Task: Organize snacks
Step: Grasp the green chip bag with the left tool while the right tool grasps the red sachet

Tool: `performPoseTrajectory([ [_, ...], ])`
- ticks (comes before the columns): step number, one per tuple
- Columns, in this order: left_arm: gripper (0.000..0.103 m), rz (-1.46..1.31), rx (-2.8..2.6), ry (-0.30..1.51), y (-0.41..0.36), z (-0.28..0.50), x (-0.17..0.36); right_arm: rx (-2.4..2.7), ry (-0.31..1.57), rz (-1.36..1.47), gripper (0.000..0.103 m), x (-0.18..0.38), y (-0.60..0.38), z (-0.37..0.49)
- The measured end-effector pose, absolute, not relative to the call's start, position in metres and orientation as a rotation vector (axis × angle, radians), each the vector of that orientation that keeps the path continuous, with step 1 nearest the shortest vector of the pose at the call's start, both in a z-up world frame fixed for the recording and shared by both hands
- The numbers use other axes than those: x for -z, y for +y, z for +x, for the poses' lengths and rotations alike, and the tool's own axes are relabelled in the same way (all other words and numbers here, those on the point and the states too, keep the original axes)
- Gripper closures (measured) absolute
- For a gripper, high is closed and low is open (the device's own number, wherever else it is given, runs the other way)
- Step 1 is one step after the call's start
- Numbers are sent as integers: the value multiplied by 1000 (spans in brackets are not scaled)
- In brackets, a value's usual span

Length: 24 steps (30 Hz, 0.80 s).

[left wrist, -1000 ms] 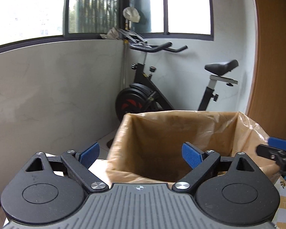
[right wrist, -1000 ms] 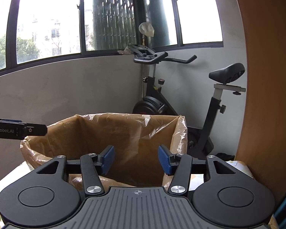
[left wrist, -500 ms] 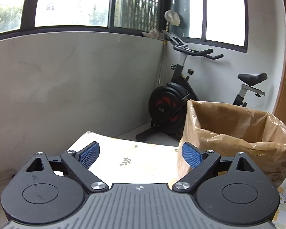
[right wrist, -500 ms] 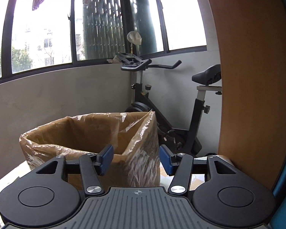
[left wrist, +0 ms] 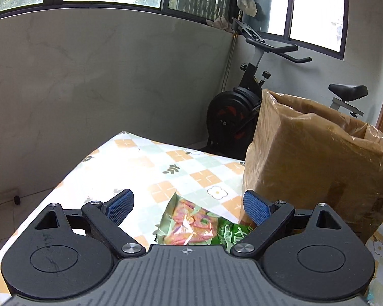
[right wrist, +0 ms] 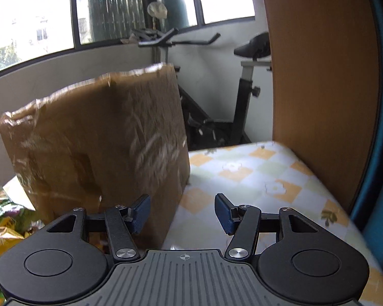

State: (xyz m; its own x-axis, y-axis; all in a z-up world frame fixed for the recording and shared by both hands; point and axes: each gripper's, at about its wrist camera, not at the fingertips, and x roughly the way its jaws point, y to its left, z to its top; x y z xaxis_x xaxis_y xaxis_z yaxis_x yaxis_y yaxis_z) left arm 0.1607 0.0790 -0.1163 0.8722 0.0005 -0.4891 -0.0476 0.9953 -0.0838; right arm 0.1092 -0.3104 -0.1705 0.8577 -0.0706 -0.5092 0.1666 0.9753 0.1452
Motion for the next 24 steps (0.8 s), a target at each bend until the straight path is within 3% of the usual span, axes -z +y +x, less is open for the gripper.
performPoseTrajectory([
  [8,9,-106,-21,523,75,156,124,128,704,284,51,218,-295,117],
  [19,9,-130,-17,537,70,153,129,178,724,116,46,225,-260,153],
  [24,9,-136,-13,550,68,152,134,195,714,82,48,226,-257,155],
])
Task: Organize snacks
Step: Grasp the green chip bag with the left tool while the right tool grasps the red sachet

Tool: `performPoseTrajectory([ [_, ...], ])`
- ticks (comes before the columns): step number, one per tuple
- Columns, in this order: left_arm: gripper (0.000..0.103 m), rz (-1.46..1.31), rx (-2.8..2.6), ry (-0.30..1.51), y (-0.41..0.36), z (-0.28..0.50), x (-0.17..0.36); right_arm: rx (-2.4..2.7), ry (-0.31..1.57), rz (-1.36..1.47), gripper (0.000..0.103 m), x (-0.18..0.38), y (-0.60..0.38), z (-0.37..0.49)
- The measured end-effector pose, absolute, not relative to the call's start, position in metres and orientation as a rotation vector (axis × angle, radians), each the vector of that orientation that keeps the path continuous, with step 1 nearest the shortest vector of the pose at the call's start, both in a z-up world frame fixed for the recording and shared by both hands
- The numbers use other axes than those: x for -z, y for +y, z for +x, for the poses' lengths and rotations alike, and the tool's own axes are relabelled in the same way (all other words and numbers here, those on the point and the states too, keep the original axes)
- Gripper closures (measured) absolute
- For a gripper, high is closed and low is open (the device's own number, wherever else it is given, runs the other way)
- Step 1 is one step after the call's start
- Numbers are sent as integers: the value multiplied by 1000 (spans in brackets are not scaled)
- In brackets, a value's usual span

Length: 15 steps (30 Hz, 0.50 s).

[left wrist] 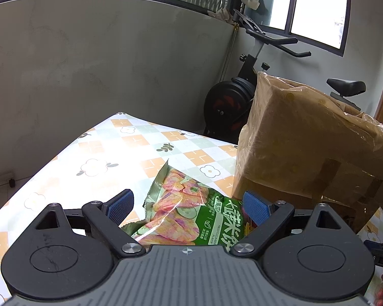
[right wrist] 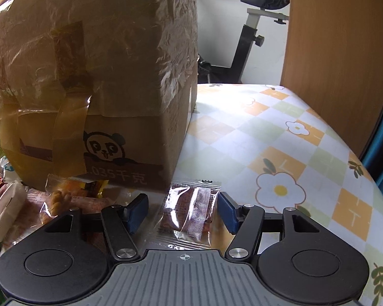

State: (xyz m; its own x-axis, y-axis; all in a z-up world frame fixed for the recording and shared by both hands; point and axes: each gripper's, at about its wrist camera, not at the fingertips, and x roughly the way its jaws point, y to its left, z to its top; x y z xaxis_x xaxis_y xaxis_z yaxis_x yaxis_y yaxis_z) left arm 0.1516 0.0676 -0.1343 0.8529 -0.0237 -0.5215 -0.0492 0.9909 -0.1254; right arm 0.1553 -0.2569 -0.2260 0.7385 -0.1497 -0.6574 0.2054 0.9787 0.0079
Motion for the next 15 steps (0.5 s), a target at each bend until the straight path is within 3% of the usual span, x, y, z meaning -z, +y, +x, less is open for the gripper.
performPoseTrajectory([
  [4,9,-142,-14,556,68,150,137,192,710,82,59,225,-266,148],
  [15,9,-162,-33,580,68,149,146,188,650,132,62,227,-277,123],
])
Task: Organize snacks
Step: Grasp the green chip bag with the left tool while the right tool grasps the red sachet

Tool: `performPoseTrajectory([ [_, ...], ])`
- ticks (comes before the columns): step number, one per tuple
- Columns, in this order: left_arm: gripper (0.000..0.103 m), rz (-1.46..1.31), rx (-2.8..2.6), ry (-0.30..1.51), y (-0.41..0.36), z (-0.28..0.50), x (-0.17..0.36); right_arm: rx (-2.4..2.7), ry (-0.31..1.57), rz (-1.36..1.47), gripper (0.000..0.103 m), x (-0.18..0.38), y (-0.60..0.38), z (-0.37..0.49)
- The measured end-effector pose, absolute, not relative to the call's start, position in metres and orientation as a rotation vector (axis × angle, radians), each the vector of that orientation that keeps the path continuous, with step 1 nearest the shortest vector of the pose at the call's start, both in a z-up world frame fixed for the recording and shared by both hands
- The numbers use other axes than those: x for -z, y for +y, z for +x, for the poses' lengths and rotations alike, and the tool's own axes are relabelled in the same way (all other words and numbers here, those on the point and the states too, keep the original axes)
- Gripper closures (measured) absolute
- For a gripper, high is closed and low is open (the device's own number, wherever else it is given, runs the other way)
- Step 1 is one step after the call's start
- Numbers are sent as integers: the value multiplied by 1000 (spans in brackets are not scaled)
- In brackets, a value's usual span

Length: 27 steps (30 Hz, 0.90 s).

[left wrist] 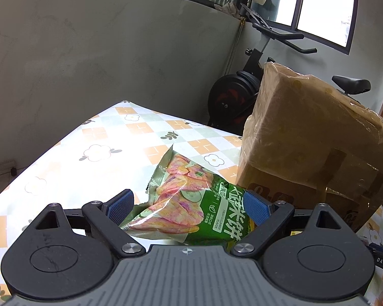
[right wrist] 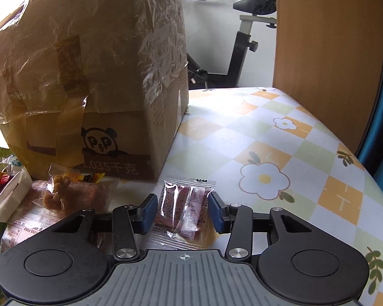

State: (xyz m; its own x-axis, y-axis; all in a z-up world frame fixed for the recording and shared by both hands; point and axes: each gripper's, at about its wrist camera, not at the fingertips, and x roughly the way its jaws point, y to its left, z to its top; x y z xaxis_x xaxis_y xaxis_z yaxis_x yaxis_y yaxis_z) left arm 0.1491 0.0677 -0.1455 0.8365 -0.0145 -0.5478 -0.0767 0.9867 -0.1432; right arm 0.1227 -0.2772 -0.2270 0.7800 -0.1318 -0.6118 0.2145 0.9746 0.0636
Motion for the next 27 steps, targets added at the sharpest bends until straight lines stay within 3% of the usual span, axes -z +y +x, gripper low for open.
performPoseTrajectory([
  [15,9,-382,-70,689,79,145,181,142,642,96,62,228,-273,123],
  [27,6,-493,-64,649,79,176,203,141,649,95,62,229,-272,125],
])
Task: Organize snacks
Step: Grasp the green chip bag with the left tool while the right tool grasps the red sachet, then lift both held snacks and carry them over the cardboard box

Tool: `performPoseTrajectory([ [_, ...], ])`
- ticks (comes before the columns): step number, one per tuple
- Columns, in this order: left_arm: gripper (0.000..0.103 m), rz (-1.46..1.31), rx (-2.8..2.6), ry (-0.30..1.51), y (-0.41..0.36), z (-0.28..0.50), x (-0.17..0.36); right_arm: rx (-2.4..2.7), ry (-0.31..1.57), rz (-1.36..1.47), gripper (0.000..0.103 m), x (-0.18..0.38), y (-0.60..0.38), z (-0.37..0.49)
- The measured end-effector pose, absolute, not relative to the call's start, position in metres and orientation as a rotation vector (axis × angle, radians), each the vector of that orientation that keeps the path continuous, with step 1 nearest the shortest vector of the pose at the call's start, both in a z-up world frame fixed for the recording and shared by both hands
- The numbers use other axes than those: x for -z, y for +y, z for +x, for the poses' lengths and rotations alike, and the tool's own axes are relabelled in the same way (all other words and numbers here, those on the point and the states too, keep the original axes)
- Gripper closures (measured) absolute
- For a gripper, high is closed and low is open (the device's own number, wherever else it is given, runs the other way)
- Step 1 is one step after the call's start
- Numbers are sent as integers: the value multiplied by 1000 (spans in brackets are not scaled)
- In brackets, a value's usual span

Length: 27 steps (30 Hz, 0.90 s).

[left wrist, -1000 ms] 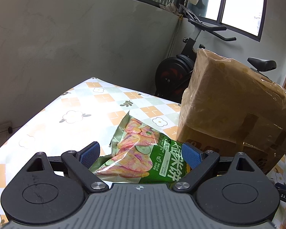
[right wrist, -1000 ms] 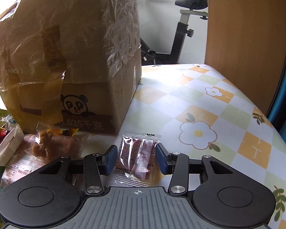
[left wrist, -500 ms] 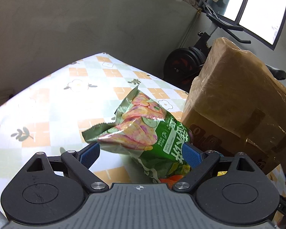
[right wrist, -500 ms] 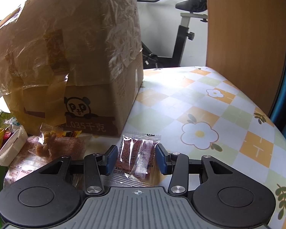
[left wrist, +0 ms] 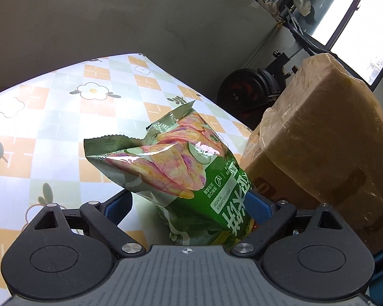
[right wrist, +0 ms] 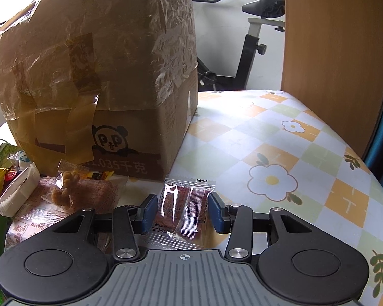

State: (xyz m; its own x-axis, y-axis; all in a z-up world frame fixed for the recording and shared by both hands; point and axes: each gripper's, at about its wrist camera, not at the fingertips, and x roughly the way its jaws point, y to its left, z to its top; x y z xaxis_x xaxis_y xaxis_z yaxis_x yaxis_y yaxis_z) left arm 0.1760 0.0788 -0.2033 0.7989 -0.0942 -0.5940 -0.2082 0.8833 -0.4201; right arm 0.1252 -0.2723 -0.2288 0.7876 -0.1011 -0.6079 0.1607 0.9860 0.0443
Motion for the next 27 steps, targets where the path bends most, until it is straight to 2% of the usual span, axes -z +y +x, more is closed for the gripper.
performPoseTrajectory([
  [8,5,-522,-83,628,84,195,216,142,650,94,62,229,-272,125],
  [9,6,-519,-78,622,85,196,216,142,650,92,62,229,-271,125],
  [11,16,-492,-75,621,83,197,213,141,651,91,62,229,-271,126],
  [14,22,-450,-71,619,81,191,205,139,650,95,62,229,-272,125],
  [27,23,-341,-212,486,93,131,157,135,632,120,63,228,-276,123],
])
